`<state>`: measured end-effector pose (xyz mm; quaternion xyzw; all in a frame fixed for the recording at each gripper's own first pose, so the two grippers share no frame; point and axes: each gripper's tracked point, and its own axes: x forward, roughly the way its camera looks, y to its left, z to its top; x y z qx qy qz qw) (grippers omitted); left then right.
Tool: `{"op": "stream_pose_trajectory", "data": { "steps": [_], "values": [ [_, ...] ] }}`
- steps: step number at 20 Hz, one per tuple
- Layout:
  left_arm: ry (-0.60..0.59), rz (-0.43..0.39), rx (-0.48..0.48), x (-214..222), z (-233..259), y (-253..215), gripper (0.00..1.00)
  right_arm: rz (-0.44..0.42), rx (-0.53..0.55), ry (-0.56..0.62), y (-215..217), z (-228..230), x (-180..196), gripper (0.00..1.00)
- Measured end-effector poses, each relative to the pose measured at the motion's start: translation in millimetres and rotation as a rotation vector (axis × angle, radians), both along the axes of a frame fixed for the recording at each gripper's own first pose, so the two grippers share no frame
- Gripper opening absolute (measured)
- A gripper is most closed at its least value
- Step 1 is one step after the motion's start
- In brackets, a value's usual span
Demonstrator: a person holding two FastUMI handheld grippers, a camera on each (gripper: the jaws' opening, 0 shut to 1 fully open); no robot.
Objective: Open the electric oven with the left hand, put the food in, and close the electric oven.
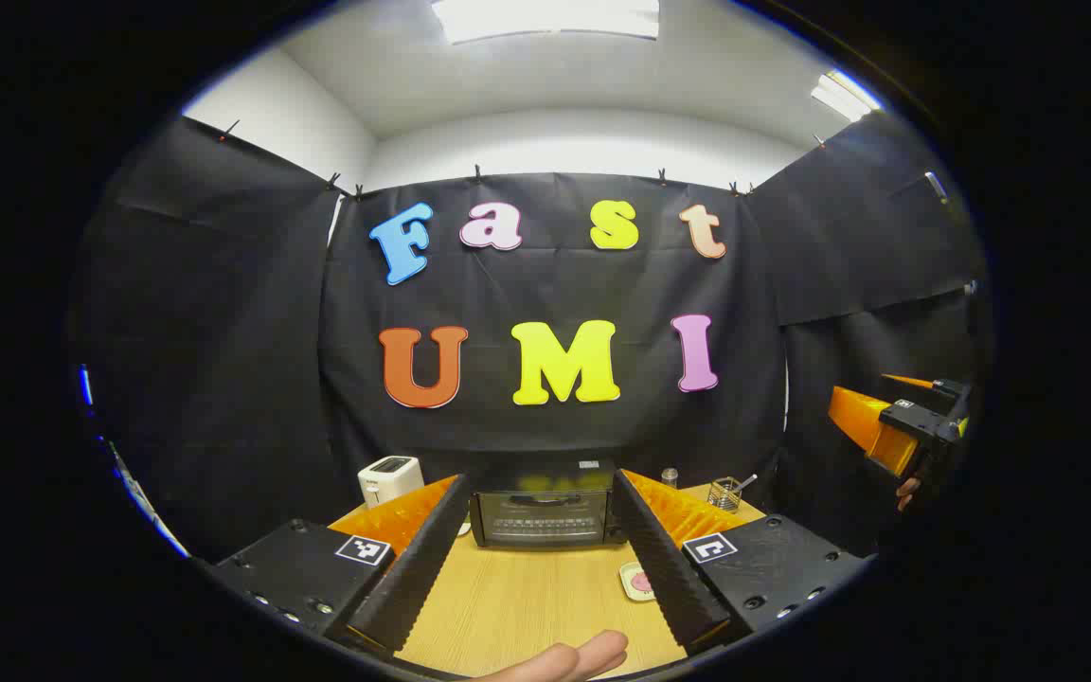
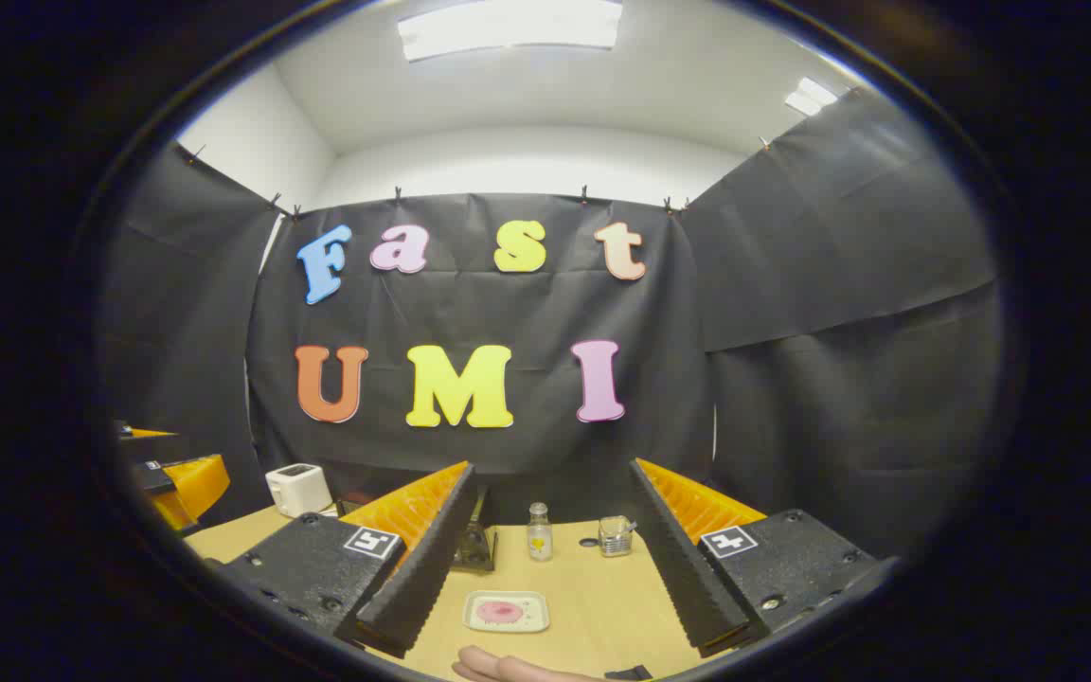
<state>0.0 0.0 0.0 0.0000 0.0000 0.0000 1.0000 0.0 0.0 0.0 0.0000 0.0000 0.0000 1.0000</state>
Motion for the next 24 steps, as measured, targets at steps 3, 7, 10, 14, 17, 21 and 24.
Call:
{"op": "stream_pose_trajectory", "data": {
  "steps": [3,7,10,14,17,21,24],
  "values": [
    [-0.003,-0.007,0.001,0,-1,-3,0.96,-0.003,-0.011,-0.009,-4,2,-3,1.0],
    [-0.002,-0.016,0.013,-2,-4,-8,0.96,0.007,-0.013,-0.026,-2,6,-5,1.0],
    [0.002,-0.021,0.008,0,-7,-9,0.96,0.015,-0.017,-0.027,-1,7,-6,1.0],
    [0.007,-0.014,0.001,1,-9,-4,0.96,0.021,-0.009,-0.024,-1,4,-6,0.97],
    [0.012,-0.003,0.0,2,-12,0,0.96,0.02,-0.003,-0.016,-3,0,-3,1.0],
    [0.004,0.014,0.004,7,-16,6,0.96,0.028,0.007,-0.031,-5,-1,1,1.0],
    [0.007,0.012,-0.018,18,-23,5,0.96,0.027,0.014,-0.057,-10,-4,12,1.0]
  ]
}}
